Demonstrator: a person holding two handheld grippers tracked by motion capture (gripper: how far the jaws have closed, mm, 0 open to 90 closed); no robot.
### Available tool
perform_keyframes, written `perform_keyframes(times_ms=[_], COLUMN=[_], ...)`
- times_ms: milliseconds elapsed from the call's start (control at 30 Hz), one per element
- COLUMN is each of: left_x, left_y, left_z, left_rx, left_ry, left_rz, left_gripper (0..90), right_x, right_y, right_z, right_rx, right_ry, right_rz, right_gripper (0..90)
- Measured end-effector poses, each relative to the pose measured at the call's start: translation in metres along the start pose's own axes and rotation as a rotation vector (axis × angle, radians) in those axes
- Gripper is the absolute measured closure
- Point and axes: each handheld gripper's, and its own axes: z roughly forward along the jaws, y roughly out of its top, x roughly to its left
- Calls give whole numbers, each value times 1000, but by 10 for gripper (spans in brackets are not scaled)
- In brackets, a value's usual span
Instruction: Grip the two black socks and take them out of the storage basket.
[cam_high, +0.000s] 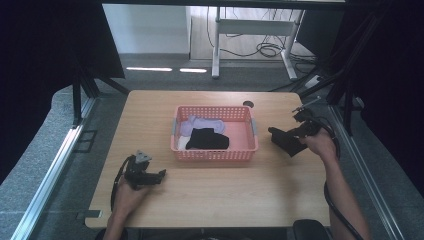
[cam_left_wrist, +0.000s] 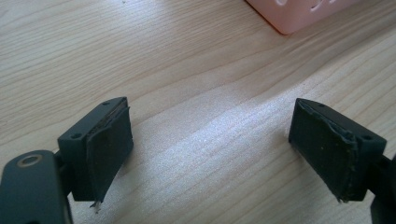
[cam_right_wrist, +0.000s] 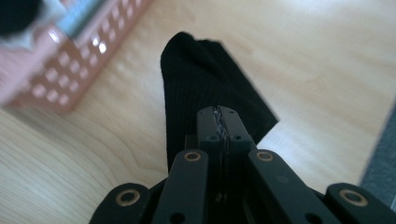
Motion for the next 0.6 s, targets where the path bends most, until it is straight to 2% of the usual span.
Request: perform_keyframes(times_ms=[133,200,400,600], left_x=[0,0,0,0], left_y=[0,0,0,0], left_z=[0,0,0,0], left_rx=[1,1,-1,0], left_ry=[0,0,0,0], left_rz=[2,2,0,0], left_gripper=[133,133,133,133], right_x=[1,3,10,28], right_y=[-11,-13,2,27], right_z=[17,19,2,-10], right_rx=[33,46,5,-34], right_ry=[11,15,7,28], right_rz=[3,-3,-35,-94], right_gripper=[880,862,702,514])
